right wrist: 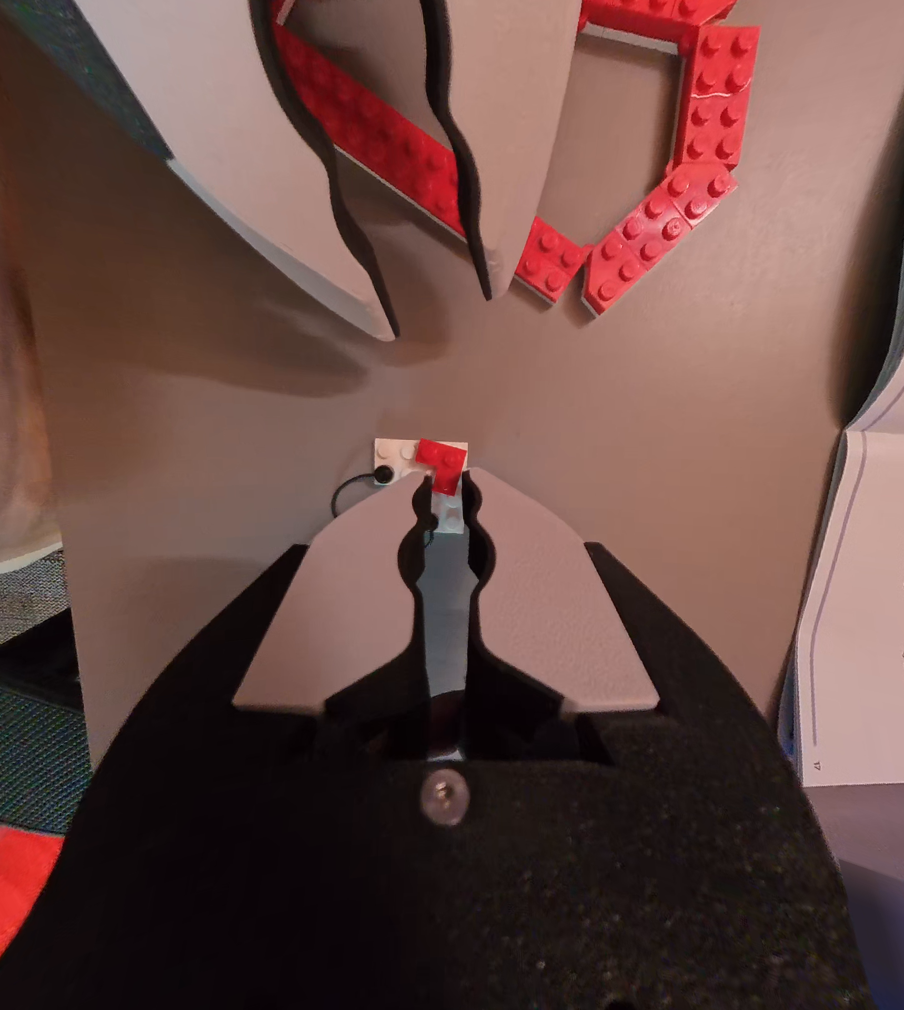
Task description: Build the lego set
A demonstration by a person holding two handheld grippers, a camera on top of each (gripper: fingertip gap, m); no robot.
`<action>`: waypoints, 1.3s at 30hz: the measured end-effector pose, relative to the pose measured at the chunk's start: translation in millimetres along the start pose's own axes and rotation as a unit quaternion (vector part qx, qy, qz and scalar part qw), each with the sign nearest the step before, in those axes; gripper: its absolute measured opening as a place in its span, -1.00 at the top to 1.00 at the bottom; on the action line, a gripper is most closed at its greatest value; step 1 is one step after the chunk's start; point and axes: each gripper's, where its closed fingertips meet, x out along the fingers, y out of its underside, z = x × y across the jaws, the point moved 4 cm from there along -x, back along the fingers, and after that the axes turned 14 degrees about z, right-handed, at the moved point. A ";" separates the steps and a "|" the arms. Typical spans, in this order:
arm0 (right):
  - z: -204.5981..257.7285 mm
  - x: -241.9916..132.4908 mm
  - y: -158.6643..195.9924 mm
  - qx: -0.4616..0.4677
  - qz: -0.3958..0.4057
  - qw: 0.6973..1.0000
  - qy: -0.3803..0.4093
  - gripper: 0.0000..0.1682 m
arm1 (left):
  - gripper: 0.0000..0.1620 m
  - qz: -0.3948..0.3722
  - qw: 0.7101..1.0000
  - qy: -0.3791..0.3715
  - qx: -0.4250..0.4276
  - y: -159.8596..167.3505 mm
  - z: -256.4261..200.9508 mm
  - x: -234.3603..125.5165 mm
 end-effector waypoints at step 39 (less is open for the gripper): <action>1.3 -3.7 -8.0 0.081 -0.022 0.996 -0.012 0.94 | 0.70 -0.010 1.000 -0.002 0.005 0.6 0.5 -2.1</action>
